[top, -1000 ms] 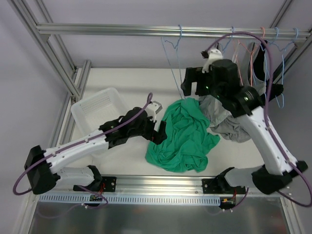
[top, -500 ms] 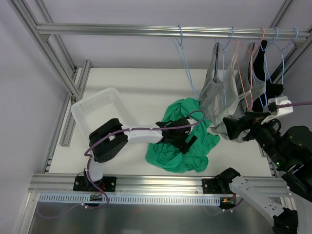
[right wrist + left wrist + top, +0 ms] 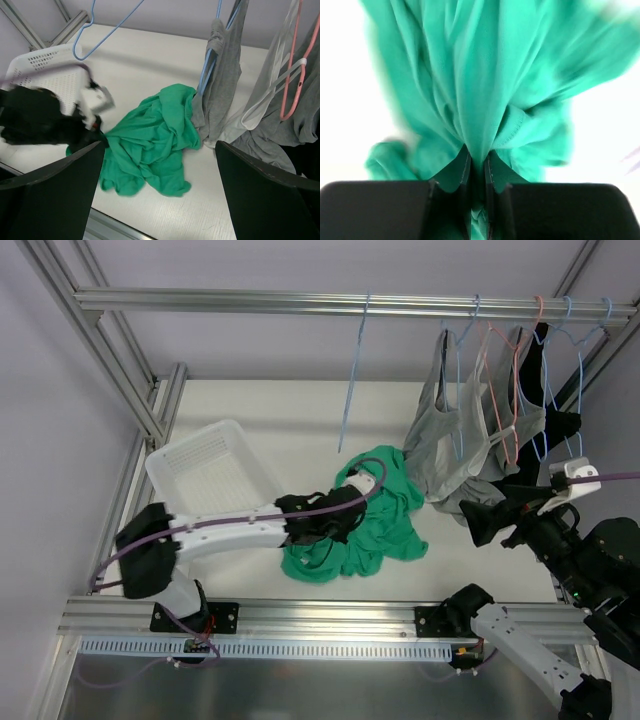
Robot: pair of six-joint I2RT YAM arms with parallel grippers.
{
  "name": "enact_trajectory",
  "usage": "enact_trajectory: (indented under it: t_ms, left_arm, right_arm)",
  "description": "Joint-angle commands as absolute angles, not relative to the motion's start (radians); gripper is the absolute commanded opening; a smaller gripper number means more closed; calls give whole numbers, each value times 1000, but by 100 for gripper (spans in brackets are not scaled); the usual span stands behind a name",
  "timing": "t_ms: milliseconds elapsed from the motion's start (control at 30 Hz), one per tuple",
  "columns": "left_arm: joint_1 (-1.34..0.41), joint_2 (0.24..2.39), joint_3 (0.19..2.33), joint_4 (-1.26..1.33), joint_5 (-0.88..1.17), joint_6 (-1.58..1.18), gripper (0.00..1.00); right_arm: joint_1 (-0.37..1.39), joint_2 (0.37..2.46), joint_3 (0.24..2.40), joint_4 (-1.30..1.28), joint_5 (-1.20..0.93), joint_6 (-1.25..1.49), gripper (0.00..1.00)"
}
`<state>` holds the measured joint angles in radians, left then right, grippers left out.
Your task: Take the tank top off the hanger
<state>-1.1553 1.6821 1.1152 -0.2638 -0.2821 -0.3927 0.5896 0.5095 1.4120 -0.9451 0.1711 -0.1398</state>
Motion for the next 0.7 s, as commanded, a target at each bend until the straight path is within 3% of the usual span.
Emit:
enact_trajectory:
  t_ms: [0, 233, 533, 667]
  left_arm:
    - [-1190, 1369, 1163, -288, -469, -349, 0]
    - [-1195, 1079, 1350, -298, -615, -201, 0]
    - [-1183, 1150, 1770, -319, -973, 98, 0]
    - [-1089, 1177, 1804, -324, -1025, 149, 0]
  right_arm:
    - [589, 515, 1384, -897, 181, -156, 99]
    - [591, 522, 1355, -854, 179, -153, 99]
    - [589, 537, 1347, -835, 173, -150, 99]
    - [589, 540, 1333, -821, 169, -147, 99]
